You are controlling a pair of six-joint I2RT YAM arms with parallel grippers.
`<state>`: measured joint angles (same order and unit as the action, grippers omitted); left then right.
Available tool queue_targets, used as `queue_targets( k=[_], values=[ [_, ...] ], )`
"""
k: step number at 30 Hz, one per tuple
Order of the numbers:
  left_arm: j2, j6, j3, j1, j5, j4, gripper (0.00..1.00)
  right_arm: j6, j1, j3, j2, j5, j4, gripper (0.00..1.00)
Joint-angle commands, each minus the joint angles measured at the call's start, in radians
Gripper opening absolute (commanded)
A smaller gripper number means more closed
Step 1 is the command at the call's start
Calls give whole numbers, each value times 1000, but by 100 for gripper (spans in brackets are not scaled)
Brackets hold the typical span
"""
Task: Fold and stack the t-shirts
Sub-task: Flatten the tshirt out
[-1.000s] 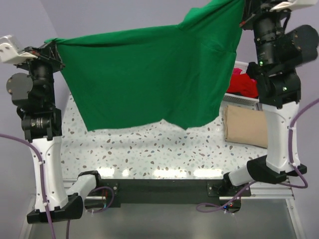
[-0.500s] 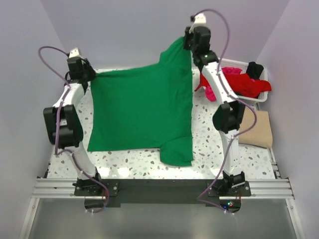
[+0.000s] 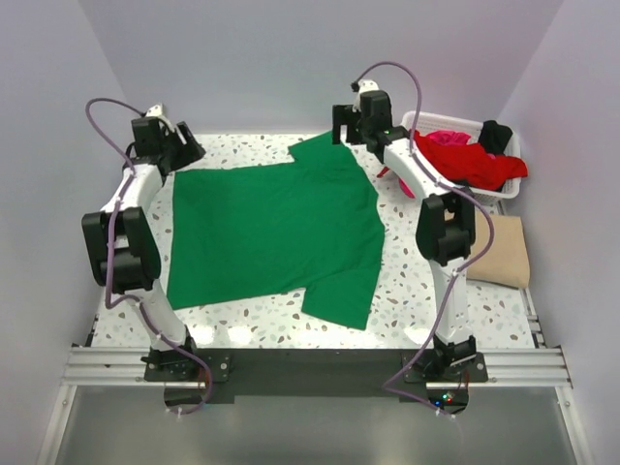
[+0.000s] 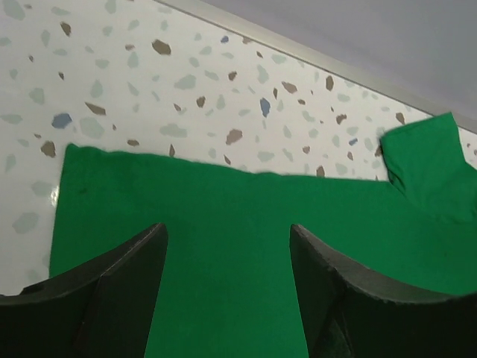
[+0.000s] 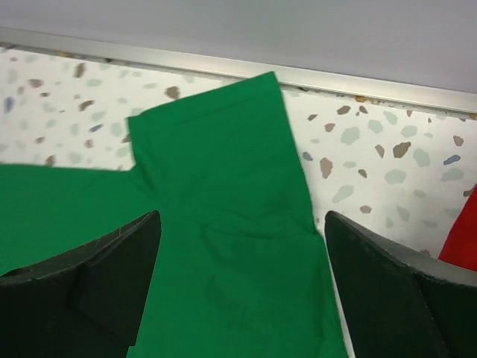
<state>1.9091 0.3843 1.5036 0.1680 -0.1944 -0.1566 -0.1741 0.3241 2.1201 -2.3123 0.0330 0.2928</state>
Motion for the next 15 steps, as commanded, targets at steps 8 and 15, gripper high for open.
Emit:
queue_targets(
  k=[8,15],
  values=[
    [-186,77,-397,7,-123,20,74,-162,119,-452,324,-148,-27,95],
    [-144,79,-425,5,-142,40,74,-249,130,-583,324,-185,-38,96]
  ],
)
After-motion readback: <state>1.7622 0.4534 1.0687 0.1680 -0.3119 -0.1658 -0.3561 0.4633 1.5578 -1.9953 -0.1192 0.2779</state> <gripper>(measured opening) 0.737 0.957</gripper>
